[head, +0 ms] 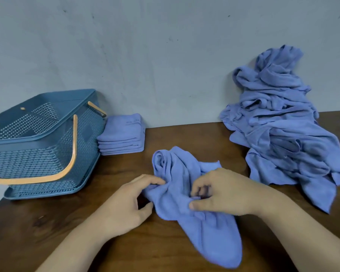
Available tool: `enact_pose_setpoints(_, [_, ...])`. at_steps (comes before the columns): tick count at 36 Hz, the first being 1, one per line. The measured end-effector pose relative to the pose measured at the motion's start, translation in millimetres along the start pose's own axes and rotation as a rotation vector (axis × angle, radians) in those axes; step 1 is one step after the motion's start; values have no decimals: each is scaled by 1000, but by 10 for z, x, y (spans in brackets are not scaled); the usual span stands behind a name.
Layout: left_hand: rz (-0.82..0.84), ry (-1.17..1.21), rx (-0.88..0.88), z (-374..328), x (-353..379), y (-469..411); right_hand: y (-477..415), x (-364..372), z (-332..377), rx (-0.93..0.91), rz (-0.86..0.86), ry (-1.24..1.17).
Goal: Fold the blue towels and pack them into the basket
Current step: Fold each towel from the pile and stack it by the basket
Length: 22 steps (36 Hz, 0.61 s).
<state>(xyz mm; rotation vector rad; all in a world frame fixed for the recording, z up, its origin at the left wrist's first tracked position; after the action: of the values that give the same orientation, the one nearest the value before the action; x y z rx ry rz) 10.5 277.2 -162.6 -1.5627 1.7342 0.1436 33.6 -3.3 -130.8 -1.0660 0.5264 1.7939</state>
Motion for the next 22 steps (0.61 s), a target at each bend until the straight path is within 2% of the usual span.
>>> enact_pose_setpoints(3, [5,59,-1,-40,7,10,76,-33,47,70,217,-219])
enact_pose_setpoints(7, [53,89,-59,-83,32,42,106,-161,78,50,239,-366])
enact_pose_setpoints(9, [80,175,-99,-103,26,66,100,-231,63,63,204,-464])
enact_pose_setpoints(12, [62,383,-138,-126,3,70,68,-283,60,137,75,-771])
enact_pose_setpoints(14, [-66,525,-190,-131,18,10,15,-270,78,186,-98,-981])
enact_pose_setpoints(16, [-229,771,-284,-141,66,-81,-68,-235,104,214,-289,-1185])
enact_pose_setpoints(18, [-370,997,-378,-99,133,-164,-161,-171,104,213,-376,-1351])
enact_pose_setpoints(20, [-472,954,-420,-30,153,-185,-208,-83,47,169,-428,-1278])
enact_pose_setpoints(22, [-459,685,-372,2,156,-157,-226,-28,-28,152,-503,-1047])
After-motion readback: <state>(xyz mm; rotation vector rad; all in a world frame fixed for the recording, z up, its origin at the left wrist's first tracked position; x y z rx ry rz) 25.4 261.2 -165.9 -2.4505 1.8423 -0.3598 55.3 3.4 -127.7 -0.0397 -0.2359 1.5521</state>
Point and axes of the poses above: each hand's wrist, its own y-axis away from the middle knuckle, its own x-axis out of the palm, z = x × y, the point moved 2 cm from there along -y, towards the middle knuckle, and after that the axes turned 15 degrees about -z, right-handed, at the moved point
